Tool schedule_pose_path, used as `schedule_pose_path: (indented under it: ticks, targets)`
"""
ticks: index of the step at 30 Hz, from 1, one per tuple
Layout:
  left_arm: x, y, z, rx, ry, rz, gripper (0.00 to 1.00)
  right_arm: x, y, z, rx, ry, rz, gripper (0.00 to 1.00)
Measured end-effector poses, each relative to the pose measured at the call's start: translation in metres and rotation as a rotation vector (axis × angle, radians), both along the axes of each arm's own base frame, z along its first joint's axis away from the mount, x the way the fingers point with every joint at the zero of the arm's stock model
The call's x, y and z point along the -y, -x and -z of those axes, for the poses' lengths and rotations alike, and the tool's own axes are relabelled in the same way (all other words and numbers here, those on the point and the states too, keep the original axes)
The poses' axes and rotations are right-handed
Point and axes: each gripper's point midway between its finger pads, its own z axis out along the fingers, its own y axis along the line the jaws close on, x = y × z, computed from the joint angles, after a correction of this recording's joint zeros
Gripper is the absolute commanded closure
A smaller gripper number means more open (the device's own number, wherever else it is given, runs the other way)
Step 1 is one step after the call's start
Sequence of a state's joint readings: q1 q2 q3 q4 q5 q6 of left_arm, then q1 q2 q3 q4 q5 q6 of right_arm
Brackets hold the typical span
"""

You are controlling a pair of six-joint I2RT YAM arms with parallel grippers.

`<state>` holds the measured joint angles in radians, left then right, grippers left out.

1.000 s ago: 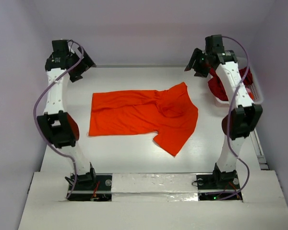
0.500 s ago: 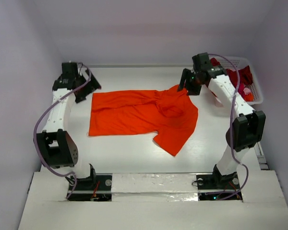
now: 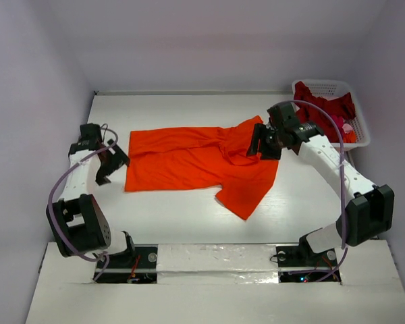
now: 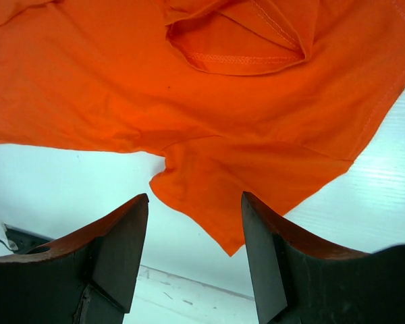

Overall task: Fold and stack the t-shirts
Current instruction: Fold the tshirt

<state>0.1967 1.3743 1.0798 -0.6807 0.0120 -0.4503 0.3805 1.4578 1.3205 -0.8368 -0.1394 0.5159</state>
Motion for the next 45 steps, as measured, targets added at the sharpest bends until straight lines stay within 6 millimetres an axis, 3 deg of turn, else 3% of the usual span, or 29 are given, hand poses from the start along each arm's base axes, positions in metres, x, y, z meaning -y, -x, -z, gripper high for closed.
schedule_pose_path:
  ticks: [4,7,13,17,28,35,45]
  targets:
    - [0.0,0.04,0.045,-0.118,0.122,-0.055,0.32,-0.002,0.001,0.003,0.007,-0.013,-0.006,0.37]
    - [0.005,0.055,0.06,-0.154,0.201,-0.074,0.34,-0.003,0.001,0.005,0.008,-0.021,-0.011,0.38]
    - [0.014,0.049,0.058,-0.116,0.268,-0.042,0.35,-0.005,0.0,0.005,0.011,-0.029,-0.014,0.38]
    - [0.015,0.048,0.063,-0.092,0.301,-0.047,0.46,-0.006,-0.001,0.004,0.018,-0.034,-0.012,0.38]
    - [0.009,0.053,0.069,-0.119,0.305,-0.08,0.42,-0.006,-0.001,0.004,0.018,-0.035,-0.013,0.38]
    - [-0.002,0.042,0.07,-0.136,0.276,-0.094,0.46,-0.006,-0.001,0.004,0.016,-0.037,-0.014,0.39]
    - [-0.002,0.043,0.086,-0.182,0.296,-0.103,0.46,-0.006,-0.001,0.006,0.009,-0.034,-0.014,0.39]
